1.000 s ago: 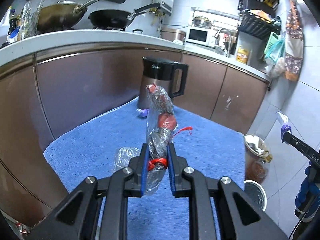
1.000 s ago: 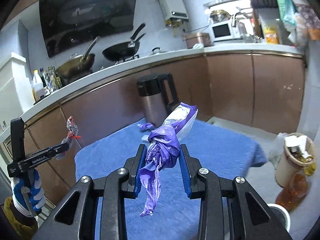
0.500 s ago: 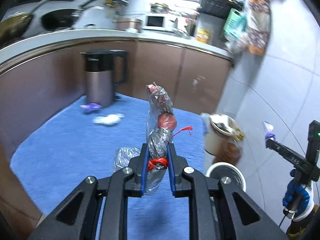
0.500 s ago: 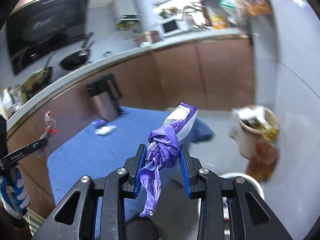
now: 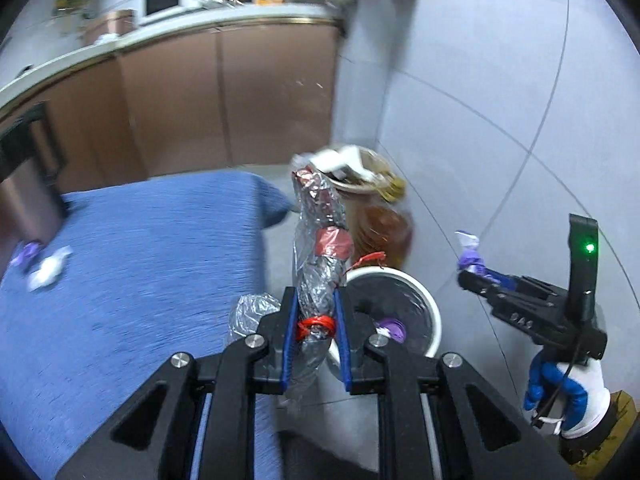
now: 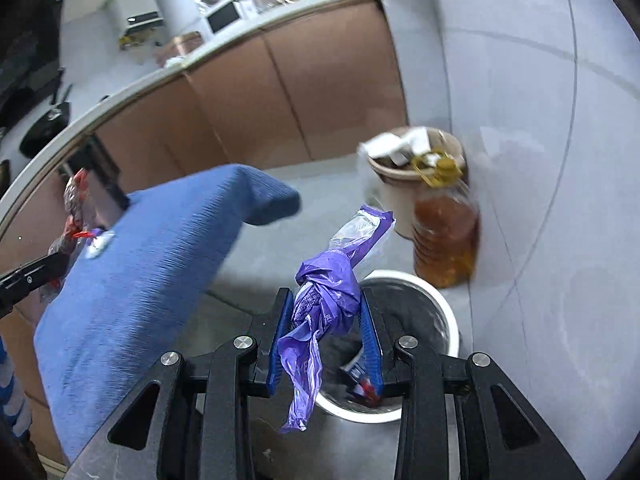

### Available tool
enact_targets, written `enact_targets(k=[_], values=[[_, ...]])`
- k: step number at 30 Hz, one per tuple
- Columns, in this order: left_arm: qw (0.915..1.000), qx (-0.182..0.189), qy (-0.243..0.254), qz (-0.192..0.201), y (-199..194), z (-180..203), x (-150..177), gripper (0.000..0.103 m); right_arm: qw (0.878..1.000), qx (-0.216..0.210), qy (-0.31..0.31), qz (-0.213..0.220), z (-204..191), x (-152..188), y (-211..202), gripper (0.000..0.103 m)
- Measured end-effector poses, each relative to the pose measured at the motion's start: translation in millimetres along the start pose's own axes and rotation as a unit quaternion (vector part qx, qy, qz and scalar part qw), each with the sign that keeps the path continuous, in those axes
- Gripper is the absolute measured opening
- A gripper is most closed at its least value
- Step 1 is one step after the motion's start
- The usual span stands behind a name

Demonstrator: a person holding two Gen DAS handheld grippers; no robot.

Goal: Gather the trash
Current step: 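Carry both wrappers to the trash bin and open both tools over it, then move both tools back over the towel toward the last trash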

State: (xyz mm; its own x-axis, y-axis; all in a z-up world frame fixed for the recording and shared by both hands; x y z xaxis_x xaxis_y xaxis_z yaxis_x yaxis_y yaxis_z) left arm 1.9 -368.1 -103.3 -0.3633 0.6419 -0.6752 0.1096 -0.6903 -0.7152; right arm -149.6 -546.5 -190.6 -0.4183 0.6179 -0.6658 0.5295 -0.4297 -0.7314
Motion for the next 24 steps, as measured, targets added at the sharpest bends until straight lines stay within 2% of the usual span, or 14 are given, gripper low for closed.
enact_targets(k=[3, 9, 16, 19, 21, 24], values=[[0.9995, 0.016, 0.009, -0.025, 32, 16, -4, 0.017, 1.000, 0.006, 0.015, -0.016, 15, 5, 17, 0.033], [0.9973, 0.022, 0.023, -0.066, 85, 32, -8, 0.018, 0.998, 0.014, 0.032, -0.045, 38, 13, 48, 0.035], [0.9933, 0.048, 0.013, -0.104, 130, 46, -5, 0.018, 0.997, 0.016, 0.040, -0.071, 45, 25, 76, 0.035], [0.9912, 0.060, 0.003, -0.118, 141, 52, -2, 0.025, 0.996, 0.017, 0.042, -0.081, 48, 31, 85, 0.035], [0.9906, 0.070, -0.004, -0.118, 142, 53, -2, 0.036, 0.995, 0.019, 0.043, -0.087, 50, 34, 89, 0.041], [0.9912, 0.075, -0.007, -0.109, 138, 55, -5, 0.047, 0.994, 0.024, 0.050, -0.091, 55, 36, 92, 0.044]])
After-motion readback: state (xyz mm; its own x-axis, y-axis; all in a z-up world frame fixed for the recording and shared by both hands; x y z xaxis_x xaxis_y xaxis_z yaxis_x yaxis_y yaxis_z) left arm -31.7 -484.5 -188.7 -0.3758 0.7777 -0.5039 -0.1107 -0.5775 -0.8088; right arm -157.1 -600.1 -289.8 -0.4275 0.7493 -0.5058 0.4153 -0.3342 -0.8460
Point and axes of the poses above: each gripper's, at about its wrist camera, not at the fingertips, and y roughly the way its jaws point, z to its right, x to its underside, the point moved 9 cm from there along y, roughly the way its jaws point, and after that the axes turned 9 degrees about x, right-handed, at the moved point
